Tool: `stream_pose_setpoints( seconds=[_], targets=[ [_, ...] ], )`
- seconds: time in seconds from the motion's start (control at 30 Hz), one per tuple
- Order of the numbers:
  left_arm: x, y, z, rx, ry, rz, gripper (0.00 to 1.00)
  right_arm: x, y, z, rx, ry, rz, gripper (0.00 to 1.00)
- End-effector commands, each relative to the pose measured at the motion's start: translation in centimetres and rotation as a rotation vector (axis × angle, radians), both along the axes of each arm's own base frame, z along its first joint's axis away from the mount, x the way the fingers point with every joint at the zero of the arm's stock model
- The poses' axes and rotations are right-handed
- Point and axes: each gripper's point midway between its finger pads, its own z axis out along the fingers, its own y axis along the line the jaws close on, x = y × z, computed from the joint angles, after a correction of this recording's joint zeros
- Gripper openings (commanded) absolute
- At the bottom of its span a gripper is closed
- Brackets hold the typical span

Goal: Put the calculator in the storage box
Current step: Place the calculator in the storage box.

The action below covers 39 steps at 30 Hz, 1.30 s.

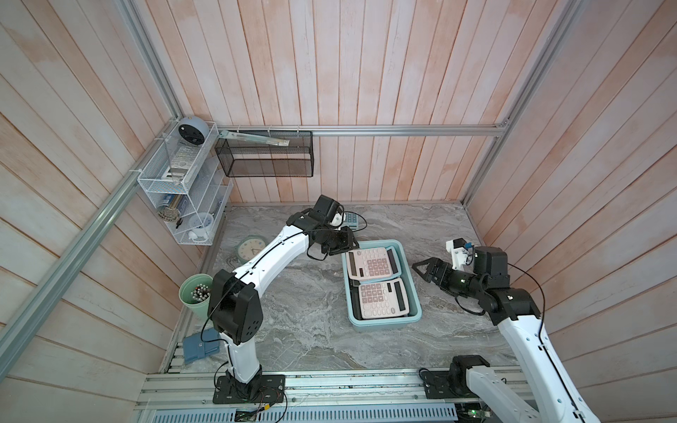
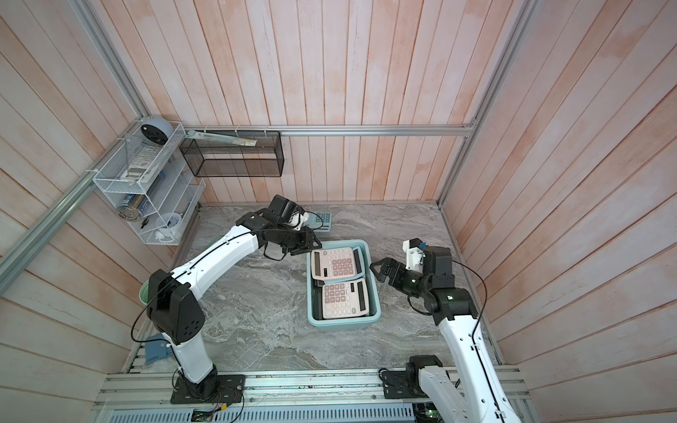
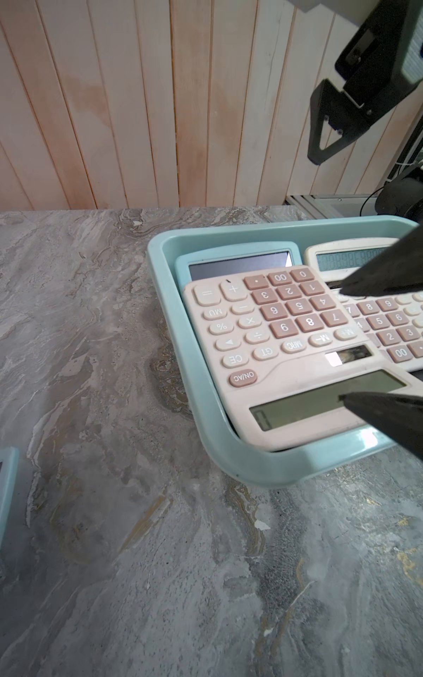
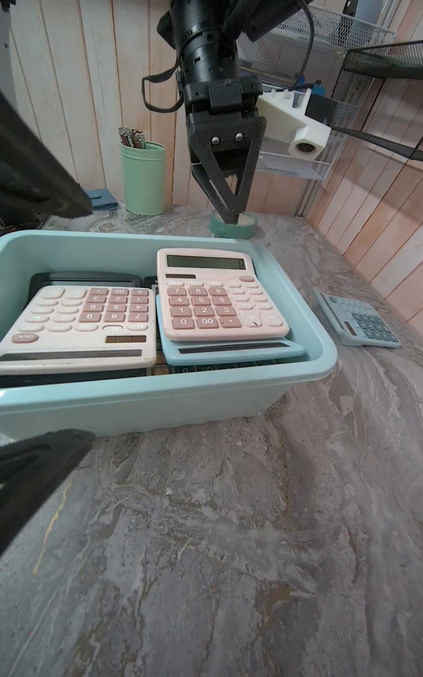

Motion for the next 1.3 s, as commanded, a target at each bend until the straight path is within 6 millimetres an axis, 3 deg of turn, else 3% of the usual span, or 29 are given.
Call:
stream_pose_setpoints(
  seconds=[0.0,0.17,0.43,0.6,0.83,1.1,1.27],
  targets=[
    [1.4,0.8,0.8,0.015,-0.063,0.057,0.44,0.2,0.4,0.2,0.021,-0.008,0.016,0.96],
    [3.3,3.6,1.5,0.022,-0.12,0.169,0.6,0.3,0.3,-0.2,0.007,-0.004,0.02,0.97],
    [6.8,7.9,0.7,-0.069,-0.14,0.361,1.0,2.0,-0.4,-0.4,-0.068,0.014,0.006,0.98],
    [9.3,8.6,-0.8,-0.175,-0.113,0.471,1.0,3.4,-1.2,-0.7,-0.106,0.031,-0.033,0.98],
    [13.4,9.8,-4.5,-0.364,-0.034,0.697,1.0,4.1,-1.7,-1.5,-0.089,0.069,-0.098,0.98],
    [16.9,8.9,-9.5,-0.516,0.1,0.856,1.0,3.6,-2.4,-2.3,-0.088,0.089,-0.151,0.98],
    [17.9,7.7,-11.4,-0.553,0.144,0.897,0.92,3.5,-2.4,-2.1,-0.103,0.095,-0.141,0.98]
  ],
)
